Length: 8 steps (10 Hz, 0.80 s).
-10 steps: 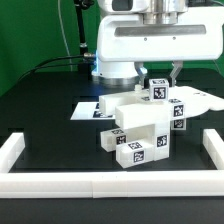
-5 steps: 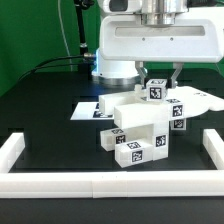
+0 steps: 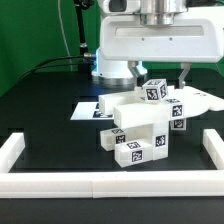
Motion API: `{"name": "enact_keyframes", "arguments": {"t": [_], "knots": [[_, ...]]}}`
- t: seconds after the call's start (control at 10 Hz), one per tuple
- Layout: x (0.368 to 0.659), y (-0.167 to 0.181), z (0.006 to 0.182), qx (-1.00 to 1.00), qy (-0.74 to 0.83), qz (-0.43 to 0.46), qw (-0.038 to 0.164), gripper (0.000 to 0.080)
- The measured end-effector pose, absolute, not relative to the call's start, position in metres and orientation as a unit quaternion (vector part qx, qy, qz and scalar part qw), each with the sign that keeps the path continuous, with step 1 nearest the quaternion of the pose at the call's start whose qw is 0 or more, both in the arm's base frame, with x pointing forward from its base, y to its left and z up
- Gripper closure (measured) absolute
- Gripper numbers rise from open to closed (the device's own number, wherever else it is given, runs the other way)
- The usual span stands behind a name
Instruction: Assemble chair
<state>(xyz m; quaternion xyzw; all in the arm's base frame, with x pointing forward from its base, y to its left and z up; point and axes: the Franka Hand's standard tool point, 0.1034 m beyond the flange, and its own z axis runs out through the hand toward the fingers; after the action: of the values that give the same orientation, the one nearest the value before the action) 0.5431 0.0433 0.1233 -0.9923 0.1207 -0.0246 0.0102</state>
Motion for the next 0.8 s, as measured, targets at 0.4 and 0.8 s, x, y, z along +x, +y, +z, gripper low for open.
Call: {"name": "enact_keyframes", "arguments": {"t": [0.4,0.8], "knots": [[0.5434,0.0395,0.127,-0.989,-0.143,-0.034,0.001,0.0152],[0.5531,0.04,0.1287,-0.951,-0.307,-0.037,-0.014,0.0151]]}}
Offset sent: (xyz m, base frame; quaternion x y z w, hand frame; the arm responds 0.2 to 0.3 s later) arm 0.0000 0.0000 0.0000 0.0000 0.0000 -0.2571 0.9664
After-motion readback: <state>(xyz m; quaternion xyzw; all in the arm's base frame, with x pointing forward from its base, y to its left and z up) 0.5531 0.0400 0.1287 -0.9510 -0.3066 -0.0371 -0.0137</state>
